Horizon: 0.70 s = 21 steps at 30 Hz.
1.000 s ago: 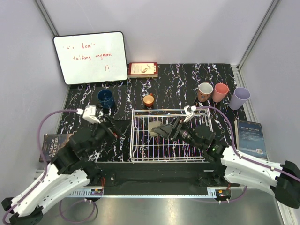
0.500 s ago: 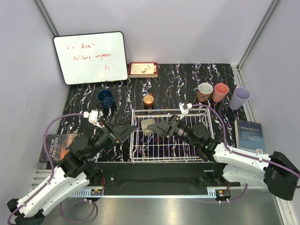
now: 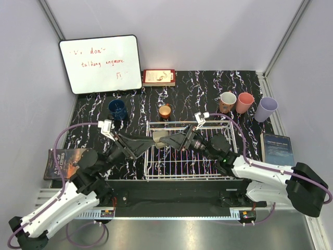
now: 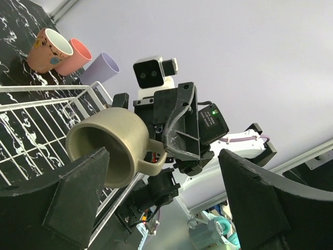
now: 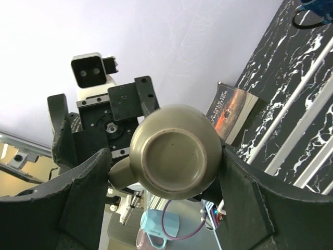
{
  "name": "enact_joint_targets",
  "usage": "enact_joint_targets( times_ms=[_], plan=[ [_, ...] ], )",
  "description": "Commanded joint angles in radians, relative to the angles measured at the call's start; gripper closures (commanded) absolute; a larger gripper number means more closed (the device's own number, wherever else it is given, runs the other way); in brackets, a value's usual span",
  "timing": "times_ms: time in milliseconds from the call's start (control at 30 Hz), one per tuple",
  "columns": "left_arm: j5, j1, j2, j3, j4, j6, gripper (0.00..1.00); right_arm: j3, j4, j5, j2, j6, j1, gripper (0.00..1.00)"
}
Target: Unload the cups from the dish rack
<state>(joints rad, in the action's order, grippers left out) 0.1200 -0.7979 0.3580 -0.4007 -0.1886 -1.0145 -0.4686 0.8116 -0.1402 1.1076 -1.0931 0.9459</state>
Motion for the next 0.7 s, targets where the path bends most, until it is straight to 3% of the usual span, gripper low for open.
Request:
enact_joint_targets(
  times_ms=[0,200,367,667],
  plan=[
    [0.041,-0.004,0.028,0.003,-0.117,-0.012,0.1,-0.065,0.126,-0.047,0.008,-0.014,-0.004,1.0],
    [0.053,-0.004,0.068,0.006,-0.152,-0.021,0.11,-0.065,0.126,-0.07,0.014,-0.014,-0.004,1.0],
    [0.069,-0.004,0.088,0.014,-0.178,-0.024,0.24,-0.051,0.141,-0.076,0.014,-0.027,-0.004,1.0],
    [0.083,-0.004,0.098,0.056,-0.212,-0.035,0.37,-0.065,0.139,-0.096,0.015,-0.022,-0.004,1.0]
  ],
)
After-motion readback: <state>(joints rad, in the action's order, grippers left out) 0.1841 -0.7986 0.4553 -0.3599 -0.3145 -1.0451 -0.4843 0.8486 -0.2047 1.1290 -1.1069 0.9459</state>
